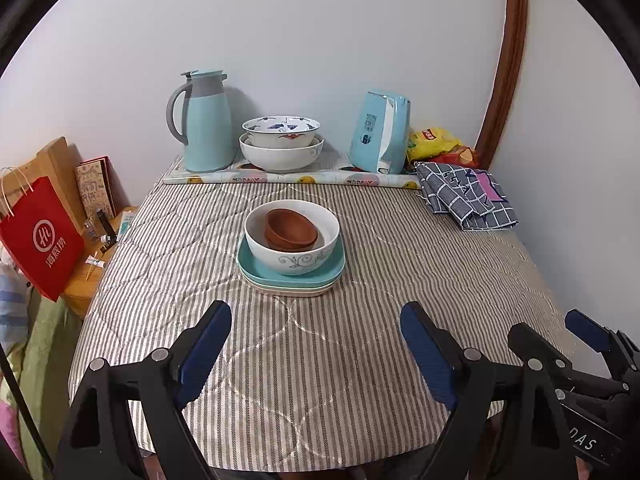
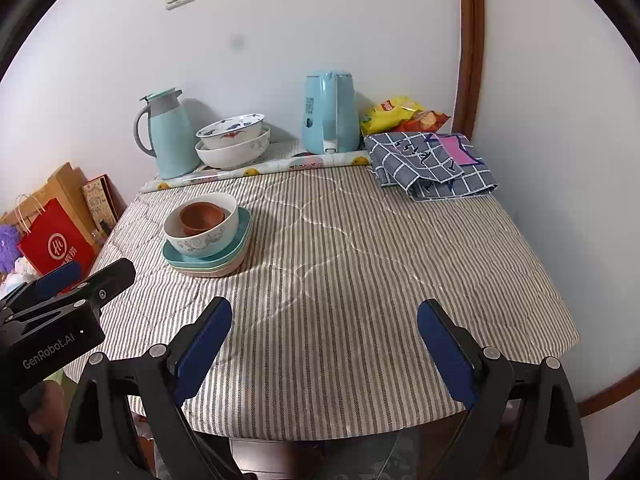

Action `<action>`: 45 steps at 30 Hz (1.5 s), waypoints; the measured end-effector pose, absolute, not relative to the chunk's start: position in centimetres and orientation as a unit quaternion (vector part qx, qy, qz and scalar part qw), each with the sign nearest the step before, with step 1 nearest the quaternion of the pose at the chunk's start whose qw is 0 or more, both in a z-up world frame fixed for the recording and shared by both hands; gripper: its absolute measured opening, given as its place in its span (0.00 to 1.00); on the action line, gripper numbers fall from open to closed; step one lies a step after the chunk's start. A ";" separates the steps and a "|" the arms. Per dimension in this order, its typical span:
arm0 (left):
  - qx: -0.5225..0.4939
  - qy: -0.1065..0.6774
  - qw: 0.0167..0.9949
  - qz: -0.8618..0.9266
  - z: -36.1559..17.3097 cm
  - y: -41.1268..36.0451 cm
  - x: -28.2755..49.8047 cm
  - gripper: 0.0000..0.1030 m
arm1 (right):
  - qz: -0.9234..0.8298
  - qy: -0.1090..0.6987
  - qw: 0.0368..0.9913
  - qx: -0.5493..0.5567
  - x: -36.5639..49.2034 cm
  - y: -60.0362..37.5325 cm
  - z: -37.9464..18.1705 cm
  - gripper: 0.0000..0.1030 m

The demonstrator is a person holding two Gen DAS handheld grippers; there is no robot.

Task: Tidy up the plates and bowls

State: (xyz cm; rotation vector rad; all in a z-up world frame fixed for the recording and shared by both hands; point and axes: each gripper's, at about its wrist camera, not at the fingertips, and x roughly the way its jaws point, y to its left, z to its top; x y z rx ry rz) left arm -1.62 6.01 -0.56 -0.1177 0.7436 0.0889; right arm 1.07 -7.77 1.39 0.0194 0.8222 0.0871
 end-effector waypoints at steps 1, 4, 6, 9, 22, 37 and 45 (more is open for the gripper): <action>-0.057 0.363 0.929 0.042 -0.6 6.0 -1.6 0.83 | 0.042 0.400 0.916 0.009 1.0 -7.8 1.4 0.90; -0.053 0.365 0.929 0.043 -0.7 5.9 -1.7 0.83 | 0.042 0.399 0.916 0.008 1.0 -7.8 1.4 0.90; -0.052 0.365 0.929 0.042 -0.7 5.9 -1.7 0.83 | 0.042 0.399 0.916 0.008 1.0 -7.7 1.4 0.90; -0.054 0.366 0.928 0.044 -0.7 5.9 -1.7 0.83 | 0.043 0.399 0.916 0.006 0.9 -7.7 1.4 0.90; -0.056 0.364 0.929 0.046 -0.5 6.3 -1.7 0.84 | 0.043 0.399 0.916 0.004 0.9 -7.5 1.4 0.90; -0.055 0.358 0.931 0.045 -0.1 6.2 -2.0 0.83 | 0.045 0.396 0.917 0.005 0.7 -7.0 1.7 0.90; -0.056 0.358 0.931 0.044 0.0 6.3 -2.0 0.83 | 0.045 0.394 0.918 0.005 0.7 -7.1 1.8 0.90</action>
